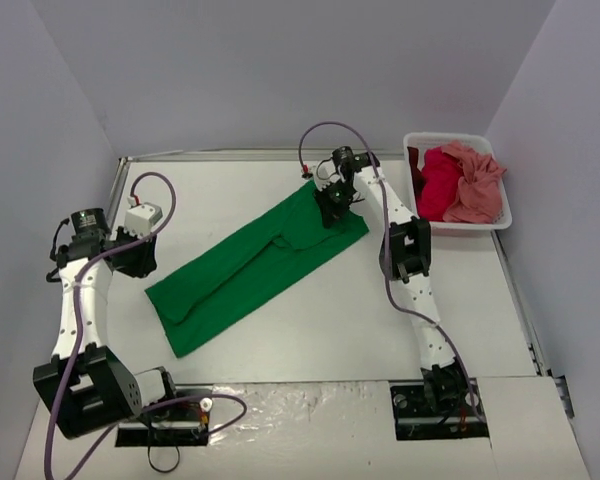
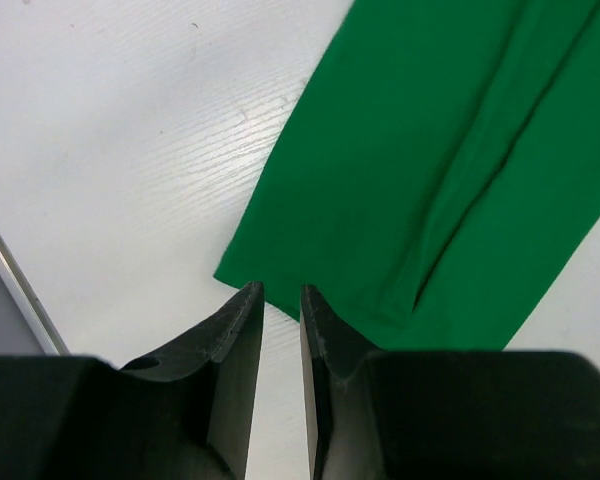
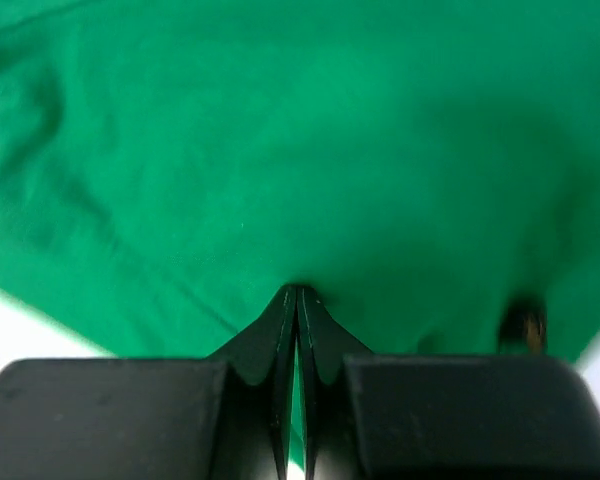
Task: Fold and stack the t-shirts
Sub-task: Rotate the tshirt 90 degrees
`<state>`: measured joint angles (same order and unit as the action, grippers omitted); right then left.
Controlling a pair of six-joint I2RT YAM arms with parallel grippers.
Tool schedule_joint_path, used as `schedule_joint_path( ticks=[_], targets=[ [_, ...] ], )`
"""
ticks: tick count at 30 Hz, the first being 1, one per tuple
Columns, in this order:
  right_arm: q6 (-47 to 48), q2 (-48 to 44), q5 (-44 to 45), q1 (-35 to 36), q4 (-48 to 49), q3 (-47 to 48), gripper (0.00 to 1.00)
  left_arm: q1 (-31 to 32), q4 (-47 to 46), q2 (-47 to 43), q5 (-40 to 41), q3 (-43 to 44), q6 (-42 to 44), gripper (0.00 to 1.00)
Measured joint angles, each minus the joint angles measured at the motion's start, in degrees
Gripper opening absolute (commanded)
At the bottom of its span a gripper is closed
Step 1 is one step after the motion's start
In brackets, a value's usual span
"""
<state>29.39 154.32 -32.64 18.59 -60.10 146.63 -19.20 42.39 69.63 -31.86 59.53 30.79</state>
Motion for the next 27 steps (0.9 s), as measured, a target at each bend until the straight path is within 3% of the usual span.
schedule_joint_path(
  ticks=[5, 8, 16, 21, 27],
  targets=[
    [-2.9, 0.9, 7.1, 2.7, 22.6, 0.2, 0.00, 0.0, 1.5, -2.3, 0.5, 0.1, 0.0, 0.21],
    [-4.8, 1.5, 10.2, 3.6, 30.5, -0.3, 0.00, 0.0, 2.6, -2.8, 0.5, 0.9, -0.1, 0.21],
    [-5.4, -3.9, 18.9, 4.2, 39.9, -11.4, 0.00, 0.0, 4.1, -3.7, 0.0, 2.4, -1.8, 0.22],
    [-5.9, -13.9, 22.9, 5.2, 42.1, -23.4, 0.00, 0.0, 4.2, -5.3, -0.9, 2.5, -2.6, 0.22],
    [-6.0, -27.2, 23.3, 10.0, 44.0, -30.3, 0.00, 0.0, 4.7, -8.8, -1.4, 2.5, -2.8, 0.22]
  ],
)
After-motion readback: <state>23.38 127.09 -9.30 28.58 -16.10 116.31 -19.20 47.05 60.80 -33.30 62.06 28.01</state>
